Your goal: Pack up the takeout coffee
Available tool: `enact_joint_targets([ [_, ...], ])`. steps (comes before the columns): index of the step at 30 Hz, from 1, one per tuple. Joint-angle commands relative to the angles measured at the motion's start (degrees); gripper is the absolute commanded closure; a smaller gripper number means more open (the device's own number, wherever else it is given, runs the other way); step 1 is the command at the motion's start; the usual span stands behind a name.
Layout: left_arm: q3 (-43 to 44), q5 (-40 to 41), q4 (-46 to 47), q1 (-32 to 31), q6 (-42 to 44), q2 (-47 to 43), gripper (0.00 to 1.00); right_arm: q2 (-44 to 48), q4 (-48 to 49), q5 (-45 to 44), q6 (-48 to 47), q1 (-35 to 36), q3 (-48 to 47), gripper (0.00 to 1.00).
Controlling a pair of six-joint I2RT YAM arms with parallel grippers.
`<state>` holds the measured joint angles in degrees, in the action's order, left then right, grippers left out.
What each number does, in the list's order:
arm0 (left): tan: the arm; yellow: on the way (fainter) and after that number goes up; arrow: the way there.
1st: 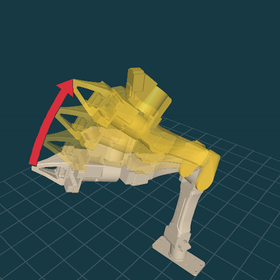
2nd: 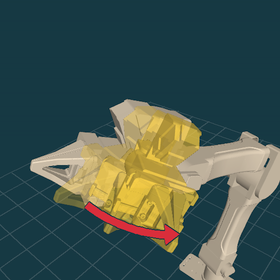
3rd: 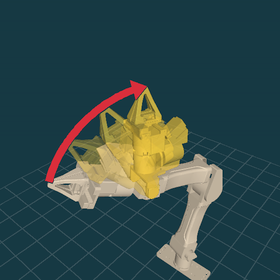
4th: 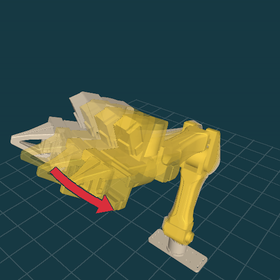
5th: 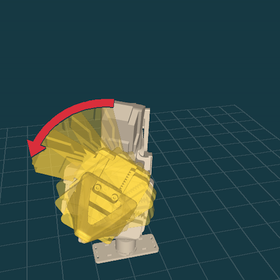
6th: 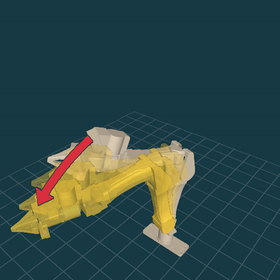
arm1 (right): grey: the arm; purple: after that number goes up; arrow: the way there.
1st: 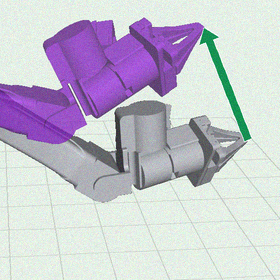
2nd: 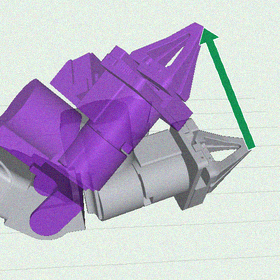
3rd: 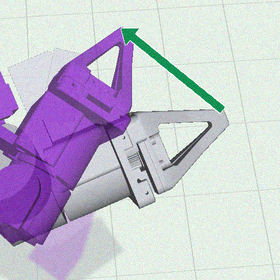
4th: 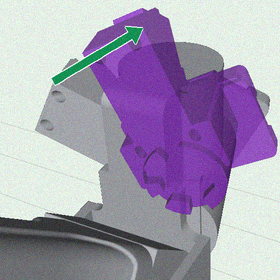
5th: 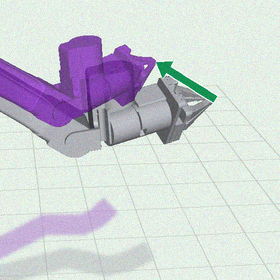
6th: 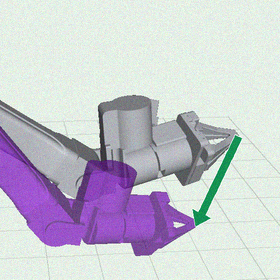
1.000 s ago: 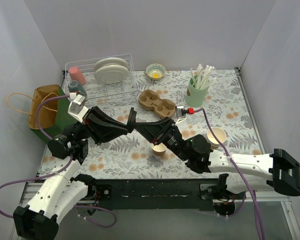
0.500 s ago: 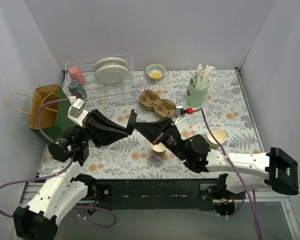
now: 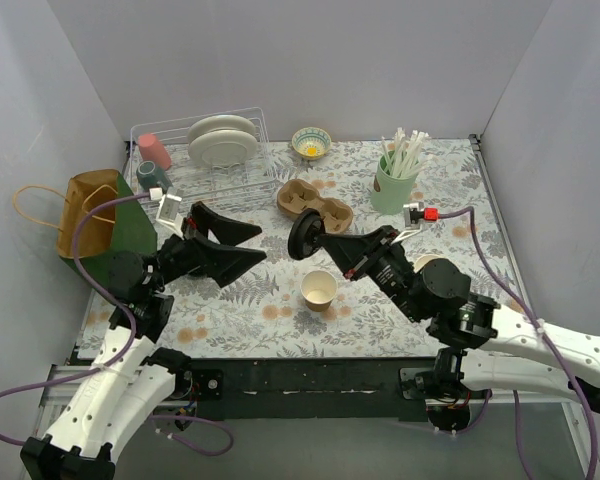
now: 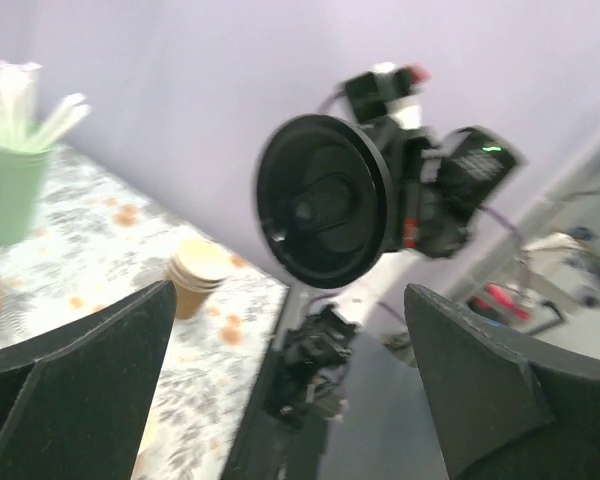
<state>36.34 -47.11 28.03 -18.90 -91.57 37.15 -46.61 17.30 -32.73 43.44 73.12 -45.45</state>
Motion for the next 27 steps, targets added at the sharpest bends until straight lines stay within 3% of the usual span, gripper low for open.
enact_joint_targets([
  [1, 6.1, 9.2, -22.7, 0.0, 16.7, 1.5, 0.02, 1.7, -33.8, -13.2, -7.4, -0.3, -7.9, 0.99],
  [3, 7.0, 11.1, -27.5, -0.1, 21.7, 2.4, 0.02, -0.3, -44.7, -14.8, -7.8, -0.3, -12.5, 0.99],
  [7, 6.4, 18.3, -32.2, 0.0, 26.9, 2.8, 0.02, -7.2, -57.6, -13.6, -9.4, -1.2, -20.1, 0.99],
  [10, 3.6, 20.3, -33.2, 0.0, 29.2, 2.6, 0.02, -13.7, -61.5, -7.6, -12.6, -4.4, -24.5, 0.99],
  [14, 0.2, 21.5, -33.4, 0.0, 31.1, 2.1, 0.02, -21.7, -61.0, 5.4, -17.7, -11.8, -25.7, 0.99],
  [22, 0.6, 25.9, -35.1, -0.1, 31.4, 1.5, 0.02, -32.3, -60.5, 14.0, -20.0, -13.8, -27.1, 0.99],
  [27, 0.6, 24.5, -35.3, 0.0, 31.5, 2.1, 0.02, -33.9, -60.1, 16.0, -20.8, -14.4, -26.3, 0.99],
])
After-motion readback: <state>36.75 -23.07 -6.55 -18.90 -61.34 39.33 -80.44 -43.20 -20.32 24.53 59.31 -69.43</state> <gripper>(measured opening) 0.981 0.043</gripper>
